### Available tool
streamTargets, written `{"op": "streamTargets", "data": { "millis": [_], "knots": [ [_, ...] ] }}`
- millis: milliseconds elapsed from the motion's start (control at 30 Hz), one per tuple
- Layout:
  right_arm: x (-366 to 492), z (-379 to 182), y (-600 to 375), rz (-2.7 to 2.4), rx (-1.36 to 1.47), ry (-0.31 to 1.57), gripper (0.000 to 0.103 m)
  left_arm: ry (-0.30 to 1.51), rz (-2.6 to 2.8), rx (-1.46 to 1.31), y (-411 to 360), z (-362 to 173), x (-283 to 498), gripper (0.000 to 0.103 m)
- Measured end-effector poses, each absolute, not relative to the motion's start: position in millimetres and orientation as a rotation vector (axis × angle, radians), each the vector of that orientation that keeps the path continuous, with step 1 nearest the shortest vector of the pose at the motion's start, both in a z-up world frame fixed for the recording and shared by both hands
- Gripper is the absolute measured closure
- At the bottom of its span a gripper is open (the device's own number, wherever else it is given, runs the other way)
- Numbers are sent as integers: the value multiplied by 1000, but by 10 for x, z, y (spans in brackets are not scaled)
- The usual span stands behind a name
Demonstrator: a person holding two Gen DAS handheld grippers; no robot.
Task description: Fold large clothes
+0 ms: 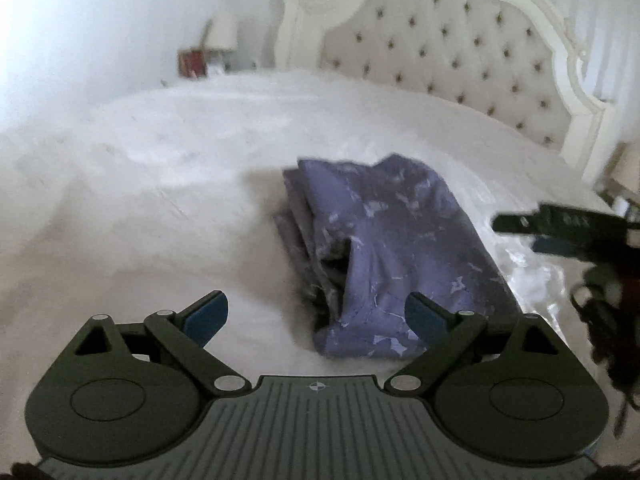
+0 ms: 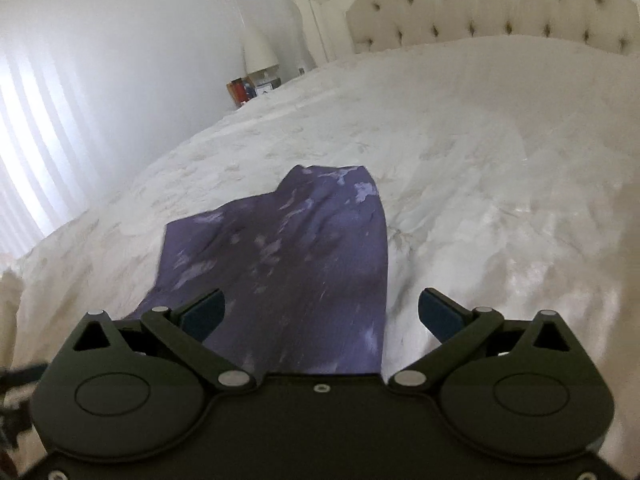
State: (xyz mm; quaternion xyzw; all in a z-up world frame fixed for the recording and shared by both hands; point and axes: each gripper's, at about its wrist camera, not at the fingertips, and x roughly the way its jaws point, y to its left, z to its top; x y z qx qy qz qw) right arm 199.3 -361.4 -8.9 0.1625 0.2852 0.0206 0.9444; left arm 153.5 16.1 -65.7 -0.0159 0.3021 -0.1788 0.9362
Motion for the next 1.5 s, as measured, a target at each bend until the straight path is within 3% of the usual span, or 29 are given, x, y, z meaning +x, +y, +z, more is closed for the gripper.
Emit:
{"op": "streamTargets", "data": {
  "millis": [633,1500],
  "knots": [
    [575,161,-3112,-34,324,553,1,650,-323,48,-54,-395,756,7],
    [38,189,-2812,-111,188,611,1,714,-234,90,-9,-443,256,7]
  ]
}}
